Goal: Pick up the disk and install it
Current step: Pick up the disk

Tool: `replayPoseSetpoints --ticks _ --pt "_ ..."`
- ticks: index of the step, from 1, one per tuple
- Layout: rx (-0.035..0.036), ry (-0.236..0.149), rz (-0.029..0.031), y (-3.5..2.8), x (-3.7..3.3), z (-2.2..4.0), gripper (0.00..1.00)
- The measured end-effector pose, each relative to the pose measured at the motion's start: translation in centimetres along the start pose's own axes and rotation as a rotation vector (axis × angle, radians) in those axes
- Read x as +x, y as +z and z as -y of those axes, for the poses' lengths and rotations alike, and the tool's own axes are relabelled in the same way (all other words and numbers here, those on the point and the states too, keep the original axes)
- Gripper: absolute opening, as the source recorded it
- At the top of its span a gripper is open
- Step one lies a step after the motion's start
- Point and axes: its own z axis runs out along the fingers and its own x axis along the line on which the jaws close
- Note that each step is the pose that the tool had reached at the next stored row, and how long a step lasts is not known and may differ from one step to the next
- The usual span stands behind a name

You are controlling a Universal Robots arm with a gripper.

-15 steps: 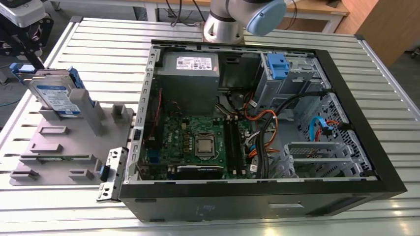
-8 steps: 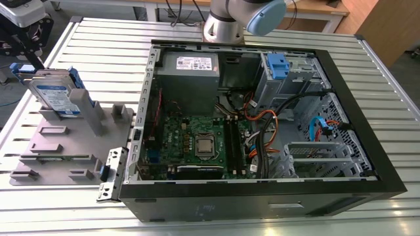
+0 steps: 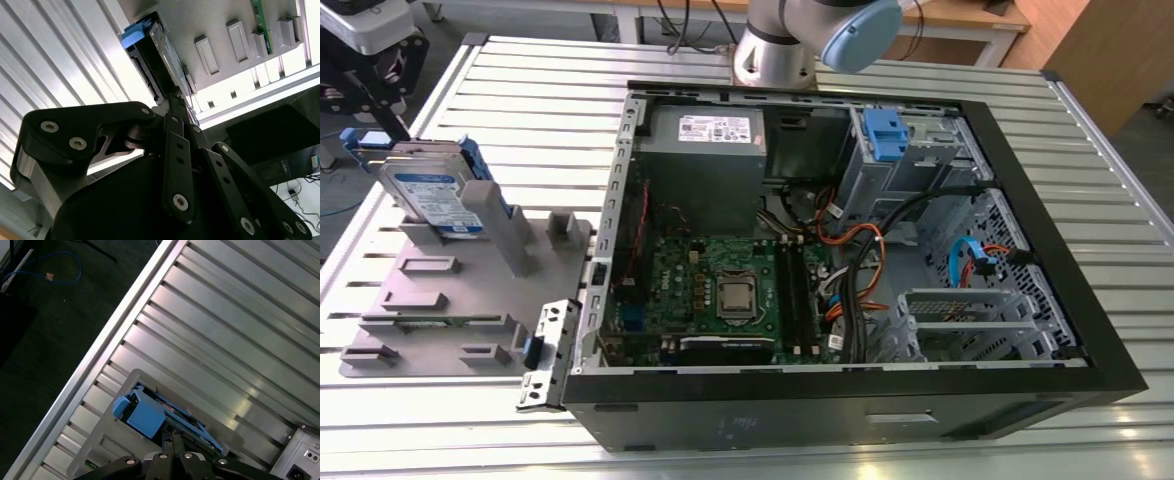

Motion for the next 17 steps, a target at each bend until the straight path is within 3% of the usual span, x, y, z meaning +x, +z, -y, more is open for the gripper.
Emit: replayPoseSetpoints --ticks 4,17 --pt "-0.0007 -0.031 -0.0006 0.00 0.00 0.00 0.11" --pt "-0.0008 -0.034 -0.0006 0.00 0.00 0.00 0.11"
